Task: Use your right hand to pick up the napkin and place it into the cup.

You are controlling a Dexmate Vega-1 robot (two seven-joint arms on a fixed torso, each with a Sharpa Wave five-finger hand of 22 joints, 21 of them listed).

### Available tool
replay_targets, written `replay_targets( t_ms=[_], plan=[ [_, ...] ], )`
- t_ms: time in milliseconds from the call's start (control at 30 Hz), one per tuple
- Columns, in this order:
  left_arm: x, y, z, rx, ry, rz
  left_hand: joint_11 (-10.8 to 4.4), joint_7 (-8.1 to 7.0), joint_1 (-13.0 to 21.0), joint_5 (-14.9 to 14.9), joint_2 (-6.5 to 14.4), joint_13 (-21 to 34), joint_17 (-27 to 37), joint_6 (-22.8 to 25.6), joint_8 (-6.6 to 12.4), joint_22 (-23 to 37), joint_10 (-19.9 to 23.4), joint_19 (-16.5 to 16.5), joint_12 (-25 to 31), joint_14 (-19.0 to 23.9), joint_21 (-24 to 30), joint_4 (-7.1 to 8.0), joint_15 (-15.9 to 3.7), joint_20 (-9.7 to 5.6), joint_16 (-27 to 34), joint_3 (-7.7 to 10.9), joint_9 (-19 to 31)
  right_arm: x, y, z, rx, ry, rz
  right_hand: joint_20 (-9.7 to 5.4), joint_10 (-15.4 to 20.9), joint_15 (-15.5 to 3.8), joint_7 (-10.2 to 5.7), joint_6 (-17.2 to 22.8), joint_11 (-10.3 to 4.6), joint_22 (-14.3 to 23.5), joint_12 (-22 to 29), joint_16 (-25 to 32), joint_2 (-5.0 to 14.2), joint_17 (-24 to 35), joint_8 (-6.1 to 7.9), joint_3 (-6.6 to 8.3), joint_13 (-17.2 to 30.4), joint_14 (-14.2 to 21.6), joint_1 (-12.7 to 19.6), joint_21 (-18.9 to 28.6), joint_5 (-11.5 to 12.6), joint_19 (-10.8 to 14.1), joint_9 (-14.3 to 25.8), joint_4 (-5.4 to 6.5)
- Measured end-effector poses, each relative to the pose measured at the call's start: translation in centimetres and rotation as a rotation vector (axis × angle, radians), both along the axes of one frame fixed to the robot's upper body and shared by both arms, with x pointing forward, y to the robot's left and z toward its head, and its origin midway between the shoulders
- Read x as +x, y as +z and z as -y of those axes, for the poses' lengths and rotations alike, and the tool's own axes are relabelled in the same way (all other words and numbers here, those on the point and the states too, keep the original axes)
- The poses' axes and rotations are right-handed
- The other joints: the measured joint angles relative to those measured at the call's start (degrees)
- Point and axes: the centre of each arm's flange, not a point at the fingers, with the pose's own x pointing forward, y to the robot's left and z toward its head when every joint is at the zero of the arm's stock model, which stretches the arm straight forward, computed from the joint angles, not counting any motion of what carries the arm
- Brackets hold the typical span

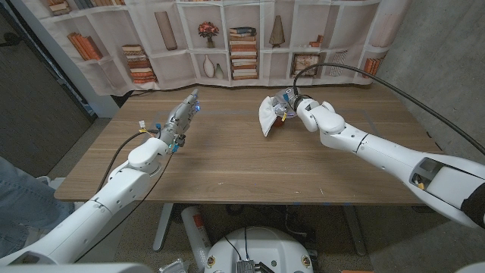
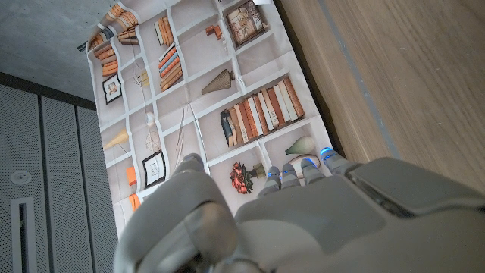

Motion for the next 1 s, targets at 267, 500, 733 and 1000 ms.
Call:
replay_targets(
  t_ms=[267, 500, 733, 1000],
  plan=[
    [0.2, 0.0, 0.3, 0.002, -0.009, -0.001, 0.00, 0.00, 0.0, 0.0, 0.0, 0.0, 0.0, 0.0, 0.00, 0.0, 0.0, 0.0, 0.0, 0.0, 0.0, 0.00, 0.00, 0.00, 0.0, 0.00, 0.0, -0.6, 0.6, 0.1, -0.005, -0.009, 0.008, 0.00, -1.2, 0.41, -0.21, -1.6, 0.54, 0.2, -0.5, 0.0, -0.61, 0.0, -0.04, -0.21, 0.0, -0.6, -0.5, -0.3, 0.4, 0.0, -0.1, -0.05],
    [0.4, 0.1, 0.5, 0.004, -0.016, -0.001, 0.00, 0.00, 0.0, 0.0, 0.0, 0.0, 0.0, 0.0, 0.00, 0.0, 0.0, 0.0, 0.0, 0.0, 0.0, 0.00, 0.00, 0.00, 0.0, 0.00, 0.0, -0.8, 0.9, 0.2, -0.008, -0.016, 0.012, 0.04, -1.1, 0.51, -0.21, -1.6, 0.54, 0.2, -0.5, 0.0, -1.21, 0.1, -0.05, -0.44, 0.0, -0.7, -1.1, -0.4, 0.9, 0.0, -0.2, 0.17],
    [0.5, 0.2, 0.6, 0.007, -0.020, -0.001, 0.00, 0.00, 0.0, 0.0, 0.0, 0.0, 0.0, 0.0, 0.00, 0.0, 0.0, 0.0, 0.0, 0.0, 0.0, 0.00, 0.00, 0.00, 0.0, 0.00, 0.0, -0.9, 1.1, 0.3, -0.004, -0.022, 0.008, -0.01, -0.7, 0.53, -0.24, -0.5, 0.09, 0.4, 0.0, 0.0, -1.21, 0.2, 0.41, -0.44, 0.0, -0.7, -1.1, -0.5, 1.3, 0.4, -0.2, 0.17],
    [0.7, 0.3, 0.7, 0.012, -0.022, -0.006, 0.00, 0.00, 0.2, 0.0, 0.2, 0.0, 0.0, 0.0, 0.00, 0.0, 0.0, -0.3, 0.0, 0.0, -0.2, 0.00, 0.00, 0.32, 0.0, 0.00, 0.0, -0.8, 1.4, 0.5, 0.002, -0.029, 0.000, -0.01, -0.5, 0.49, 0.01, -0.2, 0.31, 0.4, 0.4, 0.0, -1.47, 0.2, 0.41, -0.84, 0.0, -0.7, -1.4, -0.5, 1.8, 0.4, -0.2, 0.58]
  ],
)
